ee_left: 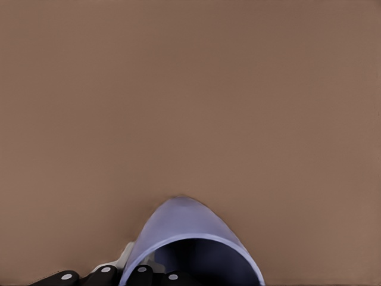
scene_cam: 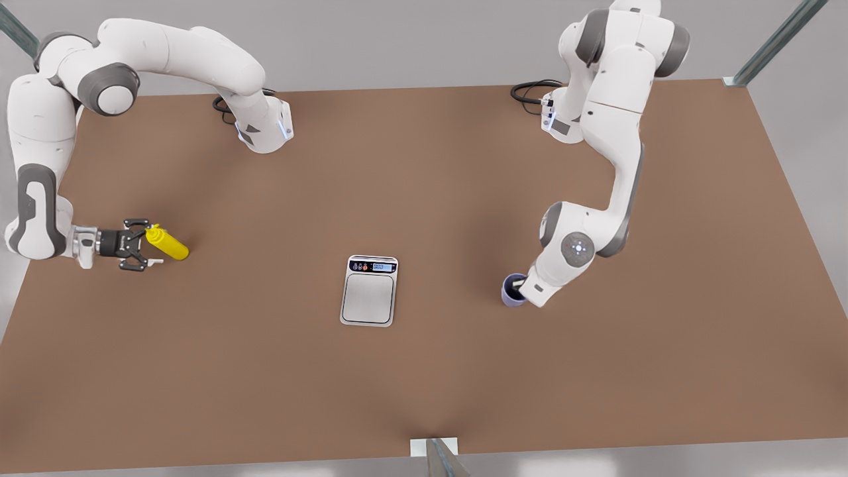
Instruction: Move cup to the weight, pick up sauce bottle, pour sauce
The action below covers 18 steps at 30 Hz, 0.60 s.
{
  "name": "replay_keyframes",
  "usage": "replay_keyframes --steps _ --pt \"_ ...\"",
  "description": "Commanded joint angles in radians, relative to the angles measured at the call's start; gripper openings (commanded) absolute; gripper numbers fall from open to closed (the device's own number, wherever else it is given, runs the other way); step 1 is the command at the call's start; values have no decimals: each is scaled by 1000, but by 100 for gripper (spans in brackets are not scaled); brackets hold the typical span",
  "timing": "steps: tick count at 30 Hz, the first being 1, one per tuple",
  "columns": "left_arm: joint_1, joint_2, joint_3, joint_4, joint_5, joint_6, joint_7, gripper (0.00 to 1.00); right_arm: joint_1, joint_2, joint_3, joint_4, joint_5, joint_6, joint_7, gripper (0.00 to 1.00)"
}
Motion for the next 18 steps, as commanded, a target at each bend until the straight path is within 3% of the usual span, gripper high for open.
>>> replay_keyframes --steps 1,13,15,18 --pt "-14 0 0 5 -164 1 -9 21 1 0 0 0 0 -5 0 100" --pt "-239 163 1 305 -153 -13 -443 21 41 42 15 8 2 -49 -31 100" --pt "-281 198 1 375 -150 -13 -529 21 39 42 17 8 3 -65 -37 74" --pt "-341 264 6 499 -141 -36 -632 21 39 45 15 12 5 -72 -32 63"
